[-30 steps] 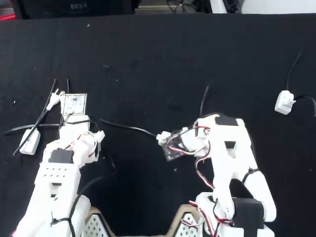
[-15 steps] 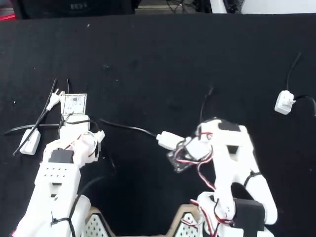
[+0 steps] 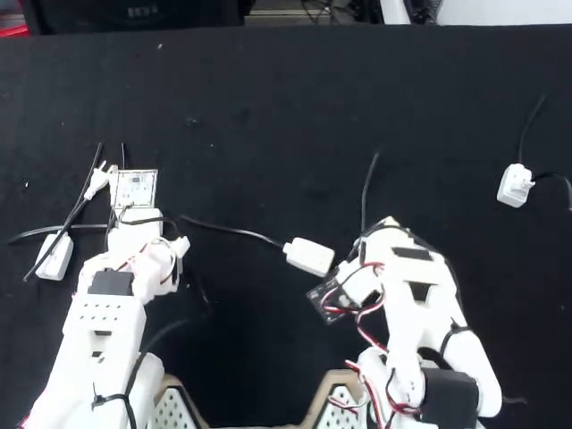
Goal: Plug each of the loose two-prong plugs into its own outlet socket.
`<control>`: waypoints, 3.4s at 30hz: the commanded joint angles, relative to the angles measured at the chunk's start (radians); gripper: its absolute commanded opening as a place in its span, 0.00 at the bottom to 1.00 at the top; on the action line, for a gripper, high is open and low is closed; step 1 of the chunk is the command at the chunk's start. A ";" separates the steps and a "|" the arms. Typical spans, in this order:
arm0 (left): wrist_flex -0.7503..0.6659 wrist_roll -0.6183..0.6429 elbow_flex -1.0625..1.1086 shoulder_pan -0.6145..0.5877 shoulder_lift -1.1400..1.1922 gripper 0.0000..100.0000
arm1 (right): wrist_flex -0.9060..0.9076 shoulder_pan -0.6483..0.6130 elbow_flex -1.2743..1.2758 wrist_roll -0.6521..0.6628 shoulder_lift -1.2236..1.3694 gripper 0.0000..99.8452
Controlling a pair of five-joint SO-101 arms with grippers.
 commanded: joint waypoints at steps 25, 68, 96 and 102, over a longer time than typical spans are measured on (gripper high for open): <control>0.055 -0.011 -0.099 0.002 0.003 0.11 | 0.353 -0.221 0.173 -0.048 -0.369 0.09; 0.055 -0.009 -0.125 -0.091 0.011 0.11 | 0.559 -0.173 -0.002 -0.448 -0.374 0.16; 0.057 -0.009 -0.125 -0.091 0.011 0.11 | 0.336 -0.252 0.122 -0.546 -0.377 0.02; 0.057 -0.009 -0.125 -0.091 0.011 0.11 | 0.523 -0.189 -0.125 -0.885 -0.375 0.01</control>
